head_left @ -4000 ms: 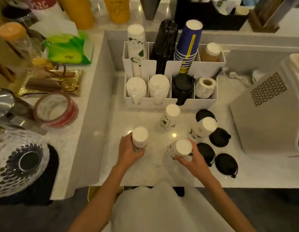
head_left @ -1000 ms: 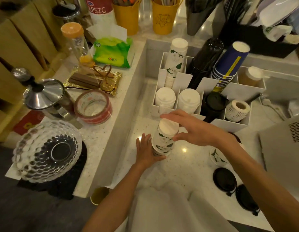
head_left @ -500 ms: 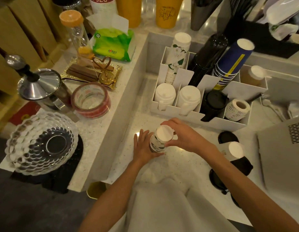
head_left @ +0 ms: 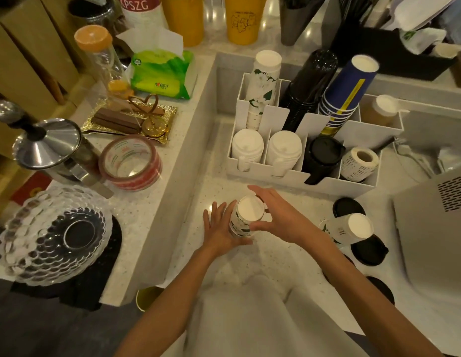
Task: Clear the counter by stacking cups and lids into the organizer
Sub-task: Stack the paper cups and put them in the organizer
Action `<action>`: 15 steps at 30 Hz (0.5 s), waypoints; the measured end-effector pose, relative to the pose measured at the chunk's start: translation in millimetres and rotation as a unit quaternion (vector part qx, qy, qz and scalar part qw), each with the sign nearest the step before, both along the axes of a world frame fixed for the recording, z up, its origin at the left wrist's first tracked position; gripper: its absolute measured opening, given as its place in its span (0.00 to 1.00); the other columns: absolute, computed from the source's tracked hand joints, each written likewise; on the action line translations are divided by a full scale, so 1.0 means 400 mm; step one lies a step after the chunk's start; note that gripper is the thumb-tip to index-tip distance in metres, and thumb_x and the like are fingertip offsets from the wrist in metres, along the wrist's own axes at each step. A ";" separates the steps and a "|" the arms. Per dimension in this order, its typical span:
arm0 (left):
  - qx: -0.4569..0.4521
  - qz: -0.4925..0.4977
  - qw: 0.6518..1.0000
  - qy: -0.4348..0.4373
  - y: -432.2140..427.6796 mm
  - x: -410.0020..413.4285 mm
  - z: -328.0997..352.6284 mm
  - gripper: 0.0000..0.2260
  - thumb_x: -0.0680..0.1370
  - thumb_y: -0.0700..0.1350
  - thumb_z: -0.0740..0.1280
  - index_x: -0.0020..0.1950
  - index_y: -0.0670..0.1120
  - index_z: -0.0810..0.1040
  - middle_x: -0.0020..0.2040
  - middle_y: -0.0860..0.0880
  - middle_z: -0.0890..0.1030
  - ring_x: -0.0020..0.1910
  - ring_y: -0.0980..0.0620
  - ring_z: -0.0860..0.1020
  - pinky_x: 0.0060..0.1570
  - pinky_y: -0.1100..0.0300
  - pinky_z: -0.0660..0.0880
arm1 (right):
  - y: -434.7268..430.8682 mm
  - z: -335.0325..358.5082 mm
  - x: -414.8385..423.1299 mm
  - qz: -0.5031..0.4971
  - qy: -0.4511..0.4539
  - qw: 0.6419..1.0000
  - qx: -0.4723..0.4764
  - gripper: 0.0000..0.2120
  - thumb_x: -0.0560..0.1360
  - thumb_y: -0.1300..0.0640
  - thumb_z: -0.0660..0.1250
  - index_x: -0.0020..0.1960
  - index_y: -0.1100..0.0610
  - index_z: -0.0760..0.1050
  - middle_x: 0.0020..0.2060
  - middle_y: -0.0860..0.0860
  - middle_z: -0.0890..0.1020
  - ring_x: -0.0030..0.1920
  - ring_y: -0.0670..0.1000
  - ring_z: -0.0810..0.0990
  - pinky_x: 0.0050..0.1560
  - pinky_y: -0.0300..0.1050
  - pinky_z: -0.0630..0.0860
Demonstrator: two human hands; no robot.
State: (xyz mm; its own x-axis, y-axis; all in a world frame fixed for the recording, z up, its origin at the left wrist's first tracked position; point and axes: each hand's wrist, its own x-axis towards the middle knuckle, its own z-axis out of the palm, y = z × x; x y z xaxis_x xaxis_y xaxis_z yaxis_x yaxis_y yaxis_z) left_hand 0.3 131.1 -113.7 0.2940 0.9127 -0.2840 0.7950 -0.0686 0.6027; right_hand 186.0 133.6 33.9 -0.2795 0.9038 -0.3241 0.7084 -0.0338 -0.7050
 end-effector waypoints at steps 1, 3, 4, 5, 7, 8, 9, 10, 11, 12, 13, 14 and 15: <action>0.000 0.002 1.000 -0.008 0.000 -0.002 -0.002 0.52 0.62 0.75 0.67 0.76 0.57 0.44 0.80 0.48 0.48 0.78 0.47 0.35 0.72 0.44 0.27 | -0.015 0.010 0.017 -0.015 0.025 1.000 -0.005 0.42 0.70 0.48 0.76 0.75 0.37 0.54 0.68 0.45 0.67 0.64 0.45 0.70 0.63 0.43 0.72; 0.022 0.012 0.999 -0.025 -0.003 0.009 -0.009 0.51 0.62 0.73 0.68 0.76 0.55 0.50 0.80 0.46 0.52 0.78 0.46 0.37 0.72 0.46 0.26 | -0.053 0.033 0.082 -0.089 0.035 0.995 0.037 0.39 0.71 0.46 0.74 0.74 0.35 0.55 0.66 0.44 0.70 0.62 0.44 0.72 0.61 0.40 0.72; 0.042 0.011 0.999 -0.032 -0.006 0.023 -0.009 0.50 0.63 0.73 0.69 0.76 0.53 0.52 0.79 0.46 0.55 0.78 0.46 0.39 0.72 0.47 0.27 | -0.077 0.044 0.129 -0.136 -0.004 0.988 0.078 0.35 0.71 0.45 0.73 0.73 0.36 0.58 0.66 0.45 0.72 0.62 0.45 0.73 0.62 0.43 0.73; 0.059 0.002 0.997 -0.039 -0.007 0.042 -0.009 0.50 0.63 0.72 0.69 0.76 0.51 0.54 0.78 0.46 0.58 0.79 0.45 0.42 0.73 0.47 0.28 | -0.101 0.050 0.185 -0.179 -0.071 0.974 0.118 0.33 0.72 0.44 0.72 0.72 0.38 0.61 0.65 0.47 0.73 0.63 0.48 0.73 0.62 0.46 0.72; 0.070 -0.039 0.995 -0.053 -0.010 0.095 -0.006 0.49 0.62 0.72 0.69 0.76 0.50 0.57 0.77 0.47 0.61 0.79 0.45 0.46 0.75 0.46 0.32 | -0.152 0.052 0.309 -0.231 -0.235 0.935 0.133 0.33 0.71 0.41 0.71 0.72 0.44 0.63 0.67 0.52 0.74 0.67 0.55 0.69 0.65 0.52 0.67; 0.068 -0.060 0.994 -0.058 -0.012 0.121 -0.006 0.49 0.63 0.72 0.69 0.76 0.51 0.56 0.77 0.48 0.61 0.79 0.46 0.47 0.75 0.46 0.33 | -0.175 0.051 0.359 -0.234 -0.287 0.925 0.090 0.36 0.70 0.39 0.71 0.74 0.45 0.62 0.70 0.54 0.71 0.70 0.58 0.65 0.68 0.54 0.64; 0.065 -0.070 0.994 -0.061 -0.015 0.138 -0.006 0.48 0.63 0.72 0.68 0.76 0.51 0.56 0.76 0.48 0.62 0.79 0.47 0.47 0.75 0.46 0.34 | -0.187 0.045 0.391 -0.226 -0.300 0.926 0.037 0.39 0.70 0.38 0.70 0.76 0.45 0.60 0.73 0.55 0.67 0.73 0.59 0.61 0.71 0.57 0.61; 0.059 -0.084 0.992 -0.068 -0.017 0.162 -0.005 0.48 0.63 0.72 0.69 0.76 0.52 0.57 0.76 0.49 0.62 0.79 0.47 0.48 0.76 0.45 0.35 | -0.204 0.038 0.417 -0.226 -0.284 0.932 -0.009 0.41 0.70 0.38 0.70 0.77 0.45 0.58 0.75 0.54 0.64 0.74 0.59 0.59 0.72 0.58 0.60; 0.054 -0.094 0.991 -0.076 -0.020 0.187 -0.005 0.47 0.63 0.71 0.70 0.75 0.52 0.58 0.75 0.49 0.64 0.79 0.47 0.50 0.76 0.45 0.36 | -0.220 0.030 0.438 -0.229 -0.259 0.938 -0.034 0.40 0.70 0.38 0.71 0.77 0.45 0.57 0.75 0.54 0.63 0.74 0.58 0.60 0.73 0.58 0.61; 0.049 -0.097 0.991 -0.083 -0.023 0.205 -0.008 0.47 0.63 0.71 0.70 0.75 0.52 0.60 0.75 0.49 0.65 0.78 0.46 0.52 0.76 0.44 0.38 | -0.230 0.019 0.448 -0.230 -0.237 0.943 -0.034 0.39 0.71 0.39 0.71 0.77 0.46 0.59 0.75 0.53 0.65 0.73 0.56 0.63 0.72 0.56 0.63; 0.044 -0.097 0.990 -0.089 -0.026 0.219 -0.011 0.46 0.62 0.70 0.71 0.74 0.52 0.61 0.74 0.50 0.67 0.78 0.46 0.53 0.76 0.44 0.39 | -0.240 0.007 0.449 -0.233 -0.221 0.947 -0.023 0.38 0.71 0.40 0.71 0.76 0.46 0.60 0.74 0.52 0.67 0.72 0.55 0.65 0.70 0.54 0.65; 0.039 -0.094 0.990 -0.093 -0.029 0.229 -0.012 0.46 0.62 0.70 0.71 0.74 0.53 0.61 0.73 0.50 0.67 0.78 0.47 0.54 0.76 0.45 0.39 | -0.248 -0.003 0.446 -0.244 -0.207 0.947 -0.010 0.36 0.71 0.41 0.71 0.75 0.46 0.61 0.73 0.51 0.68 0.70 0.54 0.68 0.68 0.52 0.67; 0.036 -0.091 0.990 -0.097 -0.031 0.234 -0.014 0.46 0.62 0.70 0.71 0.74 0.53 0.61 0.74 0.50 0.68 0.78 0.47 0.54 0.76 0.46 0.39 | -0.252 -0.012 0.439 -0.266 -0.187 0.946 -0.002 0.36 0.71 0.43 0.72 0.74 0.46 0.62 0.72 0.50 0.68 0.70 0.53 0.69 0.67 0.51 0.68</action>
